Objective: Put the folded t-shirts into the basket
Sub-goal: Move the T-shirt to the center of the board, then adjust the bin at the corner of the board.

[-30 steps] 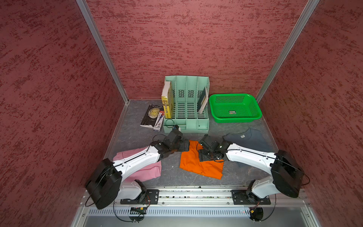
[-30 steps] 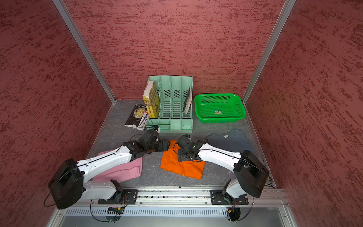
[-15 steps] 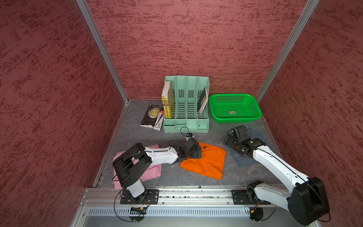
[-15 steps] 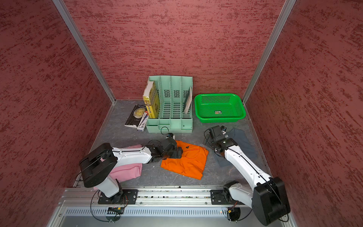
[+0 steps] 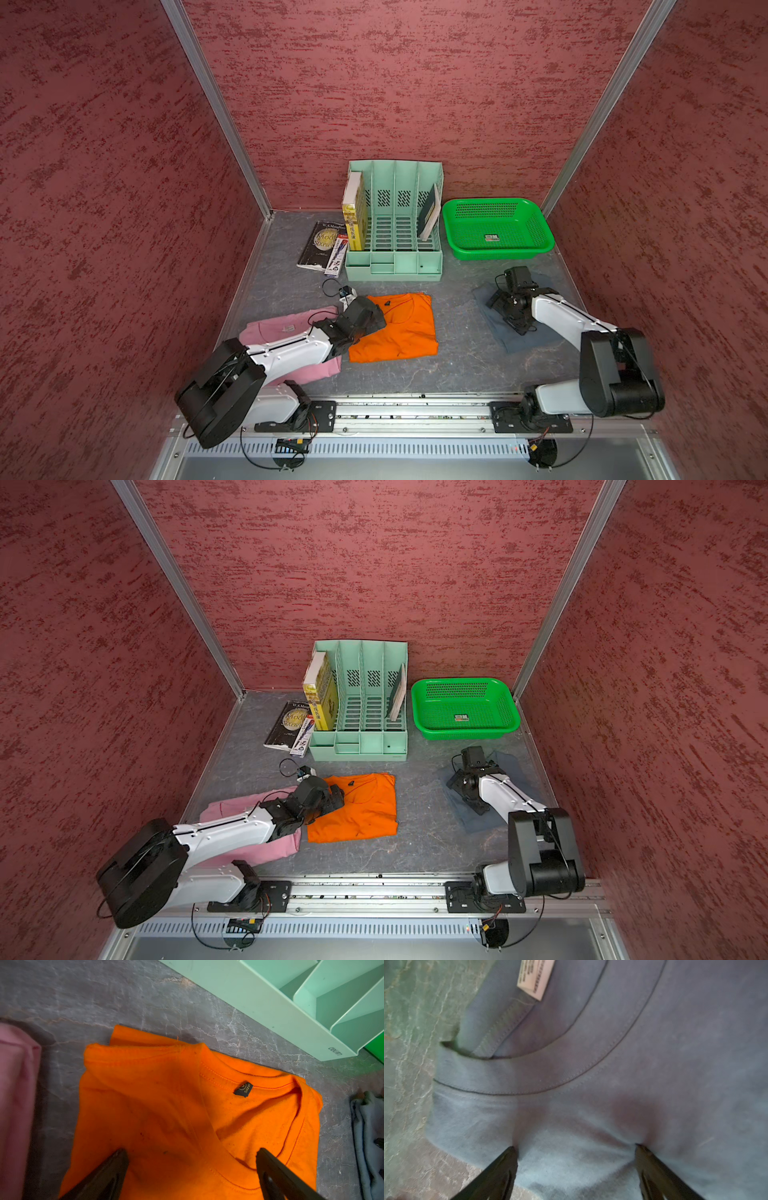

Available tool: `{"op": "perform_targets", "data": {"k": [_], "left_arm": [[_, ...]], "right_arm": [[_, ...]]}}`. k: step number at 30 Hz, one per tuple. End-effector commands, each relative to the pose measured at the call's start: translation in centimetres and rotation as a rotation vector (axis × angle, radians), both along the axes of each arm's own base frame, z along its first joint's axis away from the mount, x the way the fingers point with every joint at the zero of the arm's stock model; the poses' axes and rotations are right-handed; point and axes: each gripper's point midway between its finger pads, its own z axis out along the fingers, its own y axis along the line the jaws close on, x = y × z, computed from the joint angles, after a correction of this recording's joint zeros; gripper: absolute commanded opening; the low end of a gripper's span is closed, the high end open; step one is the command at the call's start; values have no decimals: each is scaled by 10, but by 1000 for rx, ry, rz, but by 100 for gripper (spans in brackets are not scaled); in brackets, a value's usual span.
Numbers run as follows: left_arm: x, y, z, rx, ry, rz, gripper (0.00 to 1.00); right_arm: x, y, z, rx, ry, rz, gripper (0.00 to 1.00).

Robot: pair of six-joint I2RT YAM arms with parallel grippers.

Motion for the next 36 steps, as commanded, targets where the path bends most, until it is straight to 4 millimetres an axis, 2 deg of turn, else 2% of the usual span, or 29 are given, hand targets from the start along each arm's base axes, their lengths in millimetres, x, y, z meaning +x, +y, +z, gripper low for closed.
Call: {"op": "perform_targets", "data": {"k": [1, 6, 9, 11, 13, 19, 21, 24, 25, 26, 27, 34, 36], "left_arm": [[-19, 9, -14, 78, 91, -77, 100], [-12, 0, 9, 81, 53, -124, 100], [-9, -9, 20, 72, 17, -161, 100], [-9, -17, 27, 79, -10, -193, 100], [-10, -26, 31, 96, -34, -232, 100], [-18, -53, 43, 175, -72, -341, 100], [-19, -58, 44, 204, -87, -356, 100], [-21, -57, 40, 243, -73, -350, 100], [-21, -57, 40, 247, -72, -348, 100], [-22, -58, 38, 249, -71, -347, 100], [-22, -59, 37, 249, -70, -347, 100], [-27, -61, 31, 270, -63, -345, 100], [-28, -60, 29, 289, -50, -351, 100]], "right_arm": [[-62, 16, -19, 115, 163, 11, 90], [-102, 13, -8, 107, 176, 4, 87], [-105, 6, 13, 74, 132, -3, 87], [-95, 1, 35, 48, 59, -27, 87], [-75, -2, 61, 42, -31, -51, 87], [7, 3, 134, 64, -242, -51, 91], [34, 4, 145, 74, -260, -80, 93], [71, 16, 144, 167, -255, -141, 94], [85, 21, 151, 201, -285, -153, 94], [98, 24, 144, 219, -263, -172, 94], [110, 27, 148, 237, -277, -183, 95], [183, 39, 117, 249, -185, -258, 94], [196, 40, 105, 219, -130, -248, 95]]}}
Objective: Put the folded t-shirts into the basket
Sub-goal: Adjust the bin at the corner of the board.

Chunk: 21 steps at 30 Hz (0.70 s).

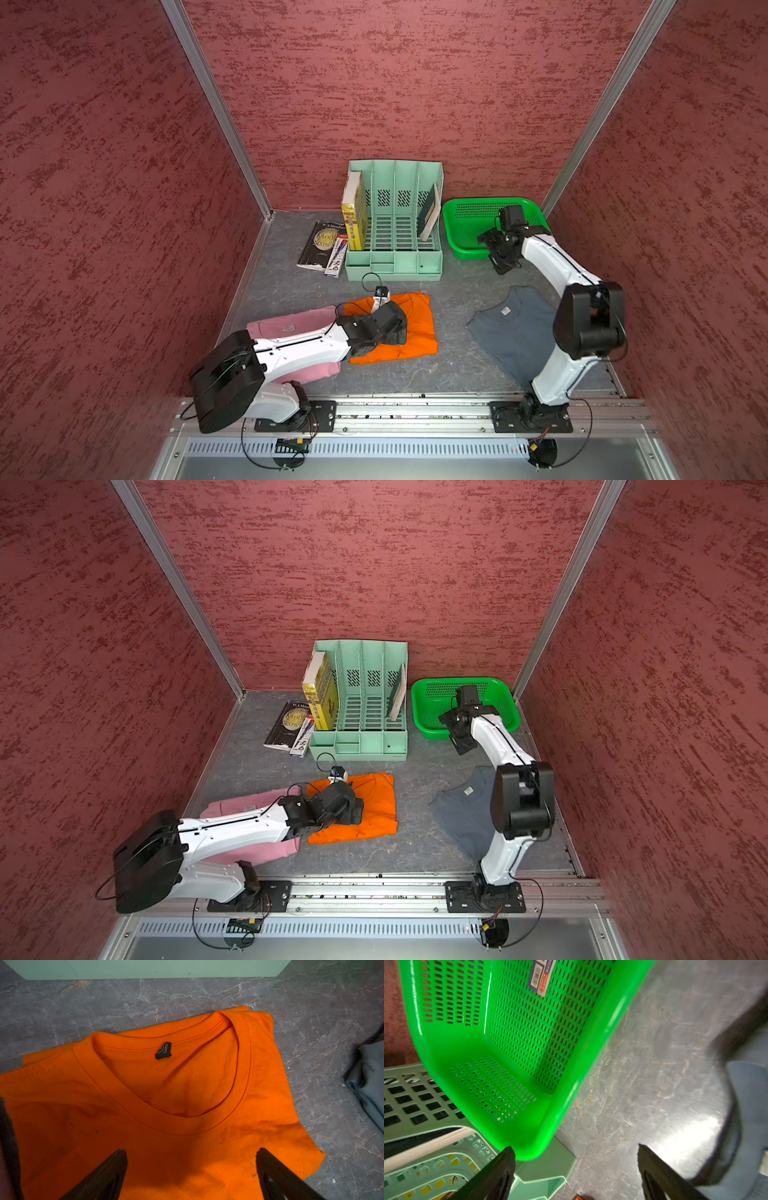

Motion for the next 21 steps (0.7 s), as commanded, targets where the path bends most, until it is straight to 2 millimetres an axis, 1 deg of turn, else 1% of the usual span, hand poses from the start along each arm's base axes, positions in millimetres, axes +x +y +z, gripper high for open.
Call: {"op": "perform_targets", "data": {"k": [1, 3, 5, 7, 10, 12, 14, 18, 21], "left_arm": [[1, 3, 1, 48, 0, 17, 100], [0, 4, 0, 76, -2, 17, 100], [-1, 3, -1, 85, -5, 9, 100], [-2, 1, 0, 86, -4, 1, 100], [-3, -4, 1, 87, -9, -13, 100], [-4, -9, 1, 76, -11, -30, 100], [-5, -15, 1, 65, -7, -49, 100], [-9, -22, 1, 68, -7, -74, 100], [-10, -27, 2, 61, -11, -95, 100]], "right_arm": [[17, 4, -3, -11, 42, -8, 94], [18, 2, -22, -32, 106, 2, 93], [11, -4, -39, -80, 166, 23, 90], [-1, -14, -47, -140, 205, 32, 89], [-24, -28, -52, -205, 233, 31, 89], [-40, -35, -55, -221, 234, 27, 88], [-55, -43, -53, -240, 230, 31, 89], [-88, -67, -46, -323, 247, 1, 90], [-96, -71, -32, -342, 180, 21, 91]]}}
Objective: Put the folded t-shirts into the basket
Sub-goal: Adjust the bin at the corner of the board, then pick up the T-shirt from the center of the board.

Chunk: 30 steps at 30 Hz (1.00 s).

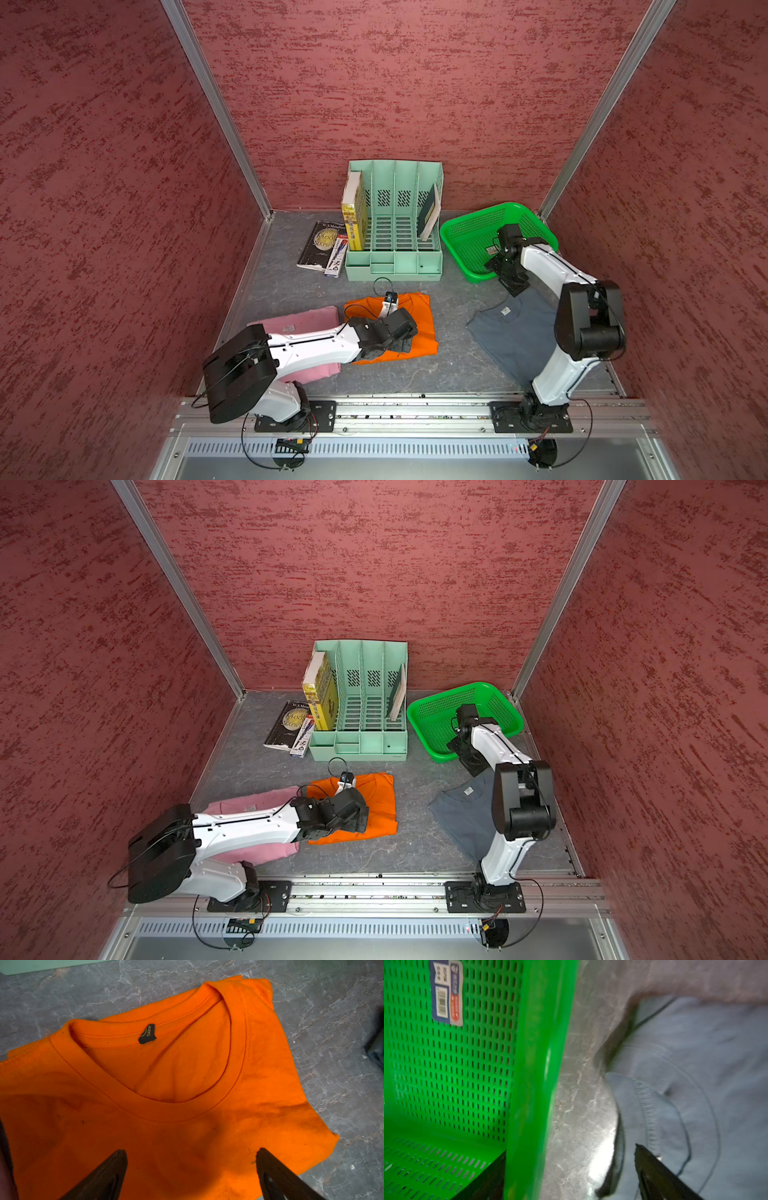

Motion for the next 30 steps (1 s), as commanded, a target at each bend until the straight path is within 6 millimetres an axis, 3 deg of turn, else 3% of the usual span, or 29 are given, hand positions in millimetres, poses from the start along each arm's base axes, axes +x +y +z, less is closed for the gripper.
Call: {"op": "perform_targets", "data": {"k": [1, 4, 8, 13, 16, 20, 23, 27, 30], "left_arm": [[5, -15, 9, -26, -26, -34, 100], [6, -24, 11, -42, -34, -72, 100], [5, -53, 22, -108, -42, -184, 100], [7, -118, 48, -251, -71, -399, 100], [11, -159, 51, -296, -57, -508, 100], [17, -205, 40, -361, -11, -574, 100], [17, -233, 27, -435, 41, -619, 98], [25, -244, -5, -451, 138, -585, 86], [17, -247, -17, -477, 196, -594, 78]], "right_arm": [[-7, -17, 21, -85, -65, 21, 91], [-21, -18, 40, -98, -98, 41, 93], [-50, -20, 54, -115, -126, 79, 95], [-102, -21, 43, -130, -95, 139, 96], [-131, -29, 47, -177, -101, 163, 97], [-154, -30, 63, -195, -150, 185, 98], [-158, -16, 73, -103, -233, 179, 98], [-154, -6, 75, -44, -258, 176, 98], [-151, -5, 75, -39, -242, 189, 98]]}}
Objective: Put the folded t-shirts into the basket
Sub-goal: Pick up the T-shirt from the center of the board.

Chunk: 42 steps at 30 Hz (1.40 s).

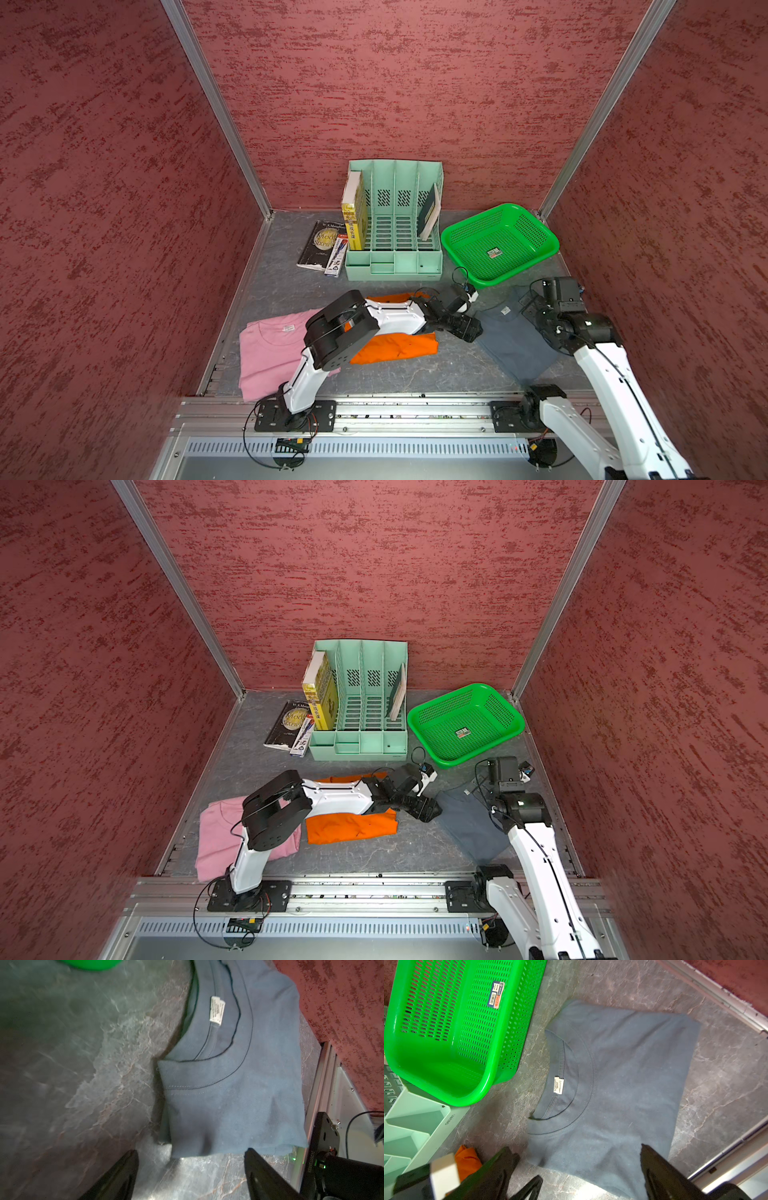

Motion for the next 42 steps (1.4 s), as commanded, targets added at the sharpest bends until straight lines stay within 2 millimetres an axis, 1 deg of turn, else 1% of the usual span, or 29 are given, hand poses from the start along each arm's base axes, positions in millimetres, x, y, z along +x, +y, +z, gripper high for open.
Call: {"op": "perform_targets", "data": {"k": [1, 4, 6, 7, 8, 11, 13, 16, 18, 19, 21, 22, 24, 26, 28, 30, 33, 36, 39, 42], "left_arm": [[-6, -8, -2, -44, 59, -19, 77], [-6, -15, -8, -28, 60, -26, 75], [-5, -20, -14, -17, 77, -36, 71], [-4, -23, -18, -15, 81, -37, 68], [-4, -25, -21, -14, 89, -41, 60], [-13, -31, -27, -27, 144, -84, 22], [-16, -30, -27, -25, 152, -89, 1], [-19, -24, -14, -24, 79, -81, 0], [-27, -15, -1, -13, 20, -86, 0], [-30, -7, 3, -2, -13, -77, 0], [-46, 5, 11, 10, -68, -89, 0], [-56, 9, 14, 20, -106, -103, 0], [-76, 14, 13, 81, -235, -150, 0], [-87, 15, 9, 182, -393, -193, 0], [-90, 16, 6, 269, -507, -209, 0], [-94, 15, 4, 322, -583, -216, 0], [-104, 13, 11, 332, -636, -222, 0], [-118, 13, 19, 311, -681, -230, 0], [-130, 16, 21, 287, -683, -249, 0], [-133, 29, 23, 299, -690, -230, 0]], "right_arm": [[2, 7, -1, 34, 26, 22, 98], [3, 6, -1, 29, 30, 20, 98], [4, 6, 0, 37, 20, 10, 98], [5, 7, 1, 43, 14, 12, 98], [5, 8, 2, 47, 13, 15, 98], [3, 9, 7, 47, 14, 23, 98], [3, 6, 8, 34, 13, 18, 98], [1, 6, 8, 30, 34, 21, 98], [1, 10, 7, 43, 54, 43, 98], [2, 13, 7, 54, 59, 65, 98], [4, 22, 4, 83, 79, 111, 98], [4, 25, 1, 96, 102, 126, 96], [5, 31, -4, 114, 147, 167, 90], [7, 37, -13, 132, 186, 212, 89], [8, 42, -20, 147, 218, 239, 89], [9, 51, -25, 161, 239, 290, 89], [13, 57, -24, 135, 248, 332, 89], [18, 61, -28, 116, 292, 345, 89], [23, 75, -33, 74, 340, 402, 89], [26, 97, -40, 15, 404, 484, 89]]}}
